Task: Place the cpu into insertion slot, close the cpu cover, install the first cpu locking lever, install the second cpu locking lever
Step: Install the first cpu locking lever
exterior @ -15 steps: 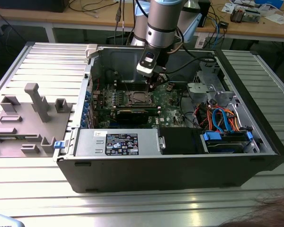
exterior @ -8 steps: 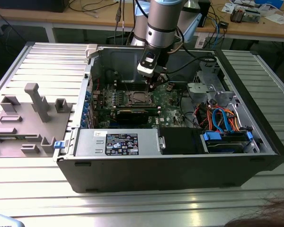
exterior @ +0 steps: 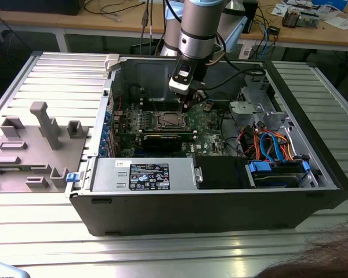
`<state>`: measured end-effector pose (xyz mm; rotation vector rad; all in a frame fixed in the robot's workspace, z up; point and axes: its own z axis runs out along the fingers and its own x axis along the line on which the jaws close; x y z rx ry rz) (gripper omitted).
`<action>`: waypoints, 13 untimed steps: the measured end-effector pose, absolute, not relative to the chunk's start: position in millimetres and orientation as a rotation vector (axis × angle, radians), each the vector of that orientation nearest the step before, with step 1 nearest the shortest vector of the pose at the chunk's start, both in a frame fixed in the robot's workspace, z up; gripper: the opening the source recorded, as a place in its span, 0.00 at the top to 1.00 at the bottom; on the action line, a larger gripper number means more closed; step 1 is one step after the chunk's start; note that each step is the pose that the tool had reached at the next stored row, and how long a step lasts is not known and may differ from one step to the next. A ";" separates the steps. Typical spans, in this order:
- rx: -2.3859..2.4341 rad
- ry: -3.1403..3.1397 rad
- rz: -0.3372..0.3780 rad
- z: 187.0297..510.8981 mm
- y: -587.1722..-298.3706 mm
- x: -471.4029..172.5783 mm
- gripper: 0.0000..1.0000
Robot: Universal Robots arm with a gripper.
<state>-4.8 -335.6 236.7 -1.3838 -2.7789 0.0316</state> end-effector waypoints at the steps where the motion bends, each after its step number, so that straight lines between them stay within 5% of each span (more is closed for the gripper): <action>1: -1.381 -2.780 0.032 236.7 -335.6 -4.8 0.89; 13: -1.350 -2.796 0.032 236.7 -335.6 -4.8 0.89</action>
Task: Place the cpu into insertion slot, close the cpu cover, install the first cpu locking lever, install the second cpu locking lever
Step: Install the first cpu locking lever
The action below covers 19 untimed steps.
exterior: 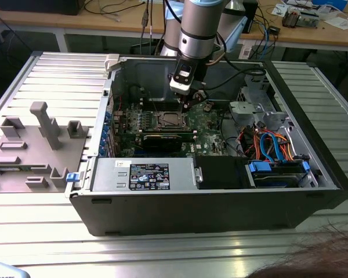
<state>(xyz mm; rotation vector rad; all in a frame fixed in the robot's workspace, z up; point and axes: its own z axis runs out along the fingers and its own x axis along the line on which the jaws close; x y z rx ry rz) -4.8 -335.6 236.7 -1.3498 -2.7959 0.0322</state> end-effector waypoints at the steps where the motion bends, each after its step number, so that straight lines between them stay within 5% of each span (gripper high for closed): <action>1: -1.347 -2.797 0.032 236.7 -335.6 -4.8 0.89; 19: -1.302 -2.819 0.033 236.7 -335.6 -4.8 0.89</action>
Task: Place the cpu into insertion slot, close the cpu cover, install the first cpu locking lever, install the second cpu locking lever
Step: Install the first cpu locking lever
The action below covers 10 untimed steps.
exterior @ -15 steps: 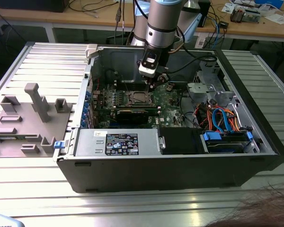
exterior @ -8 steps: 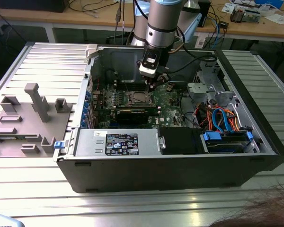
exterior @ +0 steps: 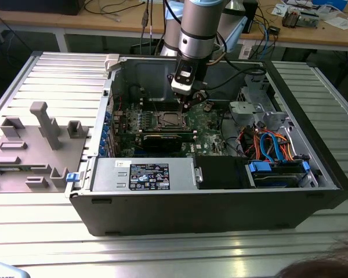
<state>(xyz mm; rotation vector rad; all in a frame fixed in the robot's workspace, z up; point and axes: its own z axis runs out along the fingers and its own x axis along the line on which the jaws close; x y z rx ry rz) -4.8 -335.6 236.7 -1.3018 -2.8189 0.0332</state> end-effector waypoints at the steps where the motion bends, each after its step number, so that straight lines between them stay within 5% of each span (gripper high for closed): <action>1: -1.298 -2.821 0.033 236.7 -335.6 -4.8 0.89; 10: -1.274 -2.832 0.034 236.7 -335.6 -4.8 0.89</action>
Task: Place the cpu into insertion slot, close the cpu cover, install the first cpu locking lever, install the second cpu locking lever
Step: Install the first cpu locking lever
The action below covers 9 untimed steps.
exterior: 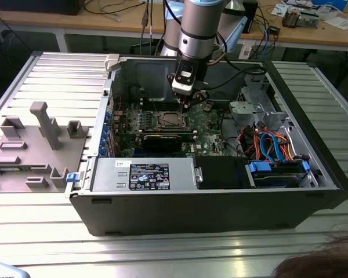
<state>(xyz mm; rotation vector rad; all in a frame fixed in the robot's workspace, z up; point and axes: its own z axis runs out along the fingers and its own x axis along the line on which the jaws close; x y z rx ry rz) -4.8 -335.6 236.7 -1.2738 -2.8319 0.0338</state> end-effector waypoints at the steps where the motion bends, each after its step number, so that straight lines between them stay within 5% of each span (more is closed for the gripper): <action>1: -1.271 -2.833 0.034 236.7 -335.6 -4.8 0.89; 9: -1.248 -2.844 0.034 236.7 -335.6 -4.8 0.89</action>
